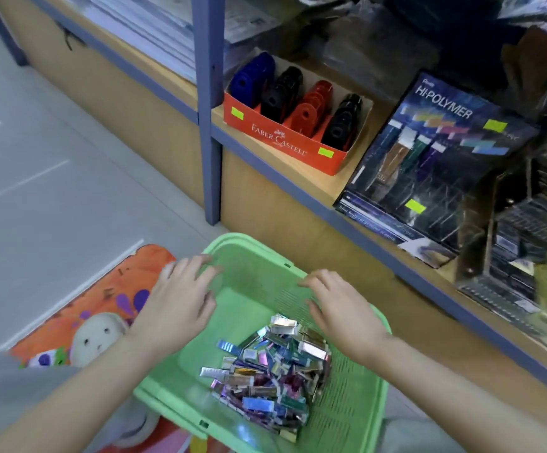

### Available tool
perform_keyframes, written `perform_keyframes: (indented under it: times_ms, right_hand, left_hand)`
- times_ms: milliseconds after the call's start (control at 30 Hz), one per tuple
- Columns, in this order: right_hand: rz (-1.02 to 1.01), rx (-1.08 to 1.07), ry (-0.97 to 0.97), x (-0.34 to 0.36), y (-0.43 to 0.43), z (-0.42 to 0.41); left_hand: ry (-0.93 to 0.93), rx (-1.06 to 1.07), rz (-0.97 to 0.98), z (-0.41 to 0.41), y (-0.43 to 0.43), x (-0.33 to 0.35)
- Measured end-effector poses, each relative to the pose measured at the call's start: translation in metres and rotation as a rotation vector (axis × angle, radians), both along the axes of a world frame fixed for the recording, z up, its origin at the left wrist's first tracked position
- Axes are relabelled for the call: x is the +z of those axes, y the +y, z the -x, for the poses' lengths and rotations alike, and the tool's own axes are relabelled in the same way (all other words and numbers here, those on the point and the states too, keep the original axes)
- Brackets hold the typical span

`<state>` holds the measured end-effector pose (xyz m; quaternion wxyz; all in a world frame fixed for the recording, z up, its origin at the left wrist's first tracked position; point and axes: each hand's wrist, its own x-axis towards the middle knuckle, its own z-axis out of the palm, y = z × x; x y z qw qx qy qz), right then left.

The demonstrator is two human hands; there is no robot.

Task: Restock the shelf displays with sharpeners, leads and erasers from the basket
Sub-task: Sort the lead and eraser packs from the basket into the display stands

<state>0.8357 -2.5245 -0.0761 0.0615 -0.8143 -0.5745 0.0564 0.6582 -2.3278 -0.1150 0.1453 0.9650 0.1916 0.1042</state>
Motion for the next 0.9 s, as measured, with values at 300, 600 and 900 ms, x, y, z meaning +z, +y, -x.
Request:
perform_keyframes:
  times_ms: [300, 600, 900]
  right_hand:
    - [0.610, -0.130, 0.550, -0.147, -0.009, 0.043]
    - [0.638, -0.201, 0.661, -0.216, -0.003, 0.088]
    - [0.743, -0.300, 0.604, -0.234, 0.007, 0.090]
  left_hand:
    - [0.132, 0.295, 0.435, 0.048, -0.001, -0.044]
    - [0.104, 0.414, 0.406, 0.056, -0.003, -0.057]
    - [0.062, 0.477, 0.415, 0.058, -0.007, -0.067]
